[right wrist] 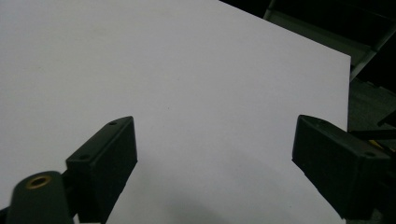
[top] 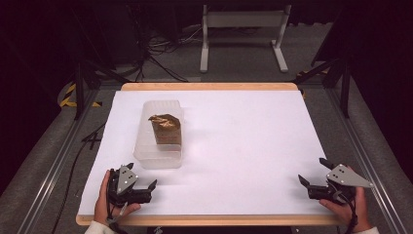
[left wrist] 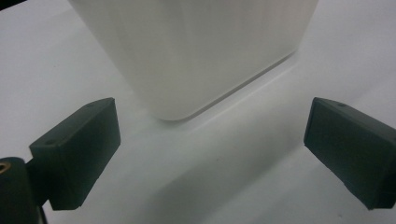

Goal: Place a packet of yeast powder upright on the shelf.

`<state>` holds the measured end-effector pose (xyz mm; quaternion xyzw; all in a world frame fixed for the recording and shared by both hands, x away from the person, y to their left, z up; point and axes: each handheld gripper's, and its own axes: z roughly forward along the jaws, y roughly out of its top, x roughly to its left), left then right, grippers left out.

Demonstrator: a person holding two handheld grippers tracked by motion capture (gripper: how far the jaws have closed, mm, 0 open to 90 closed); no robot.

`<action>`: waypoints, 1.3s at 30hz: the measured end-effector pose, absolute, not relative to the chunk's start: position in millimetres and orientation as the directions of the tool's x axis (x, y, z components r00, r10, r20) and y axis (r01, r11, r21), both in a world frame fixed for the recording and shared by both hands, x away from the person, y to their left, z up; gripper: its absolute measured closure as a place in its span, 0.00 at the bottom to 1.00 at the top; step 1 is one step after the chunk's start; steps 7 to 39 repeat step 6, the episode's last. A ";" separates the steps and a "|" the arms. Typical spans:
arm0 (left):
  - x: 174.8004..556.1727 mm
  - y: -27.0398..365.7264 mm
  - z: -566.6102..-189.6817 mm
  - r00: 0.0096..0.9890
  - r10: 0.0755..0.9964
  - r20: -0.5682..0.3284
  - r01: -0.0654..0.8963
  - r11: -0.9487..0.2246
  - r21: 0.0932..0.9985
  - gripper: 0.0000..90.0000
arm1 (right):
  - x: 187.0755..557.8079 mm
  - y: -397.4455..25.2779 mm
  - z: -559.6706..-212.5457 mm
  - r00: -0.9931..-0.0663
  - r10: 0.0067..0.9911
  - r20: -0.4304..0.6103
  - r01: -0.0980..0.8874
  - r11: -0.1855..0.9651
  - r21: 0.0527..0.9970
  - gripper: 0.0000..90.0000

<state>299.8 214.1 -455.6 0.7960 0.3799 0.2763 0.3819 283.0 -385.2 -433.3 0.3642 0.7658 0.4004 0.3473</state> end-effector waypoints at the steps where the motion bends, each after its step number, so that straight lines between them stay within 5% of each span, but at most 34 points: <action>1: 300.1 214.2 -455.6 0.560 0.814 0.153 0.391 -0.422 0.818 0.05 | 282.5 -385.5 -433.5 -0.495 0.835 -0.240 0.279 0.415 0.866 0.17; 39: 300.4 214.9 -455.5 0.559 0.817 0.144 0.393 -0.414 0.821 0.05 | 281.8 -384.0 -433.6 -0.490 0.837 -0.243 0.285 0.417 0.863 0.13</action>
